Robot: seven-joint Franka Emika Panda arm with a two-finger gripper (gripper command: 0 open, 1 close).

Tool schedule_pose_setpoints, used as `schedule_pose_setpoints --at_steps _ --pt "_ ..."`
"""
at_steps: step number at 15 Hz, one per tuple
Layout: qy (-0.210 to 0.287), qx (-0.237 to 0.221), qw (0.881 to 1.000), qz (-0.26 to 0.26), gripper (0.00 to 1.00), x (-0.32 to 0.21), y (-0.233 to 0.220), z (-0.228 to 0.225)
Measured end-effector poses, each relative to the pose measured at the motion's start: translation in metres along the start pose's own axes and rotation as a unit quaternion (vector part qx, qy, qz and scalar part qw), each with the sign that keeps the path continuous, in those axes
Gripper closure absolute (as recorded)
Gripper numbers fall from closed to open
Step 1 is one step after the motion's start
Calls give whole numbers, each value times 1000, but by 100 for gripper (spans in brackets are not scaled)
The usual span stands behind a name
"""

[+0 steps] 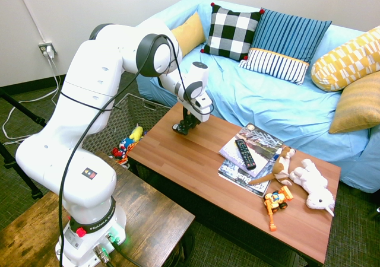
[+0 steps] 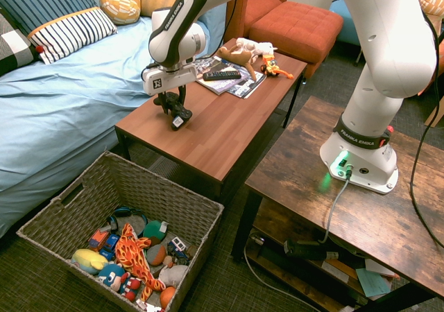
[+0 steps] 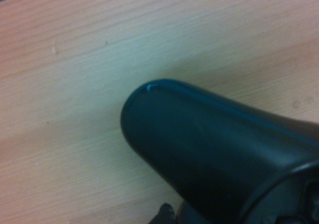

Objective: Put the gamepad in the basket

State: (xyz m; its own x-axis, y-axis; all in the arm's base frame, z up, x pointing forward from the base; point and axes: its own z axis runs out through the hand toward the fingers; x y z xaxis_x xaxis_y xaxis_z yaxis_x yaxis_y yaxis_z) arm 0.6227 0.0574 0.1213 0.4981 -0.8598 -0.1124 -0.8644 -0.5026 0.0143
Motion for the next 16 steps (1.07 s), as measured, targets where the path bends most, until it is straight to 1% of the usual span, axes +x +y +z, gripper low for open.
schedule_pose_setpoints --at_steps 6,9,11,13,16 --pt "0 7 1000 -10 100 -11 9 -28" --pt "0 15 1000 -23 100 -29 8 -46" --pt "6 24 998 -51 100 -64 -8 -67" --pt "15 25 996 -83 100 -117 -30 -81" --pt "32 15 991 -127 100 -203 -67 -81"
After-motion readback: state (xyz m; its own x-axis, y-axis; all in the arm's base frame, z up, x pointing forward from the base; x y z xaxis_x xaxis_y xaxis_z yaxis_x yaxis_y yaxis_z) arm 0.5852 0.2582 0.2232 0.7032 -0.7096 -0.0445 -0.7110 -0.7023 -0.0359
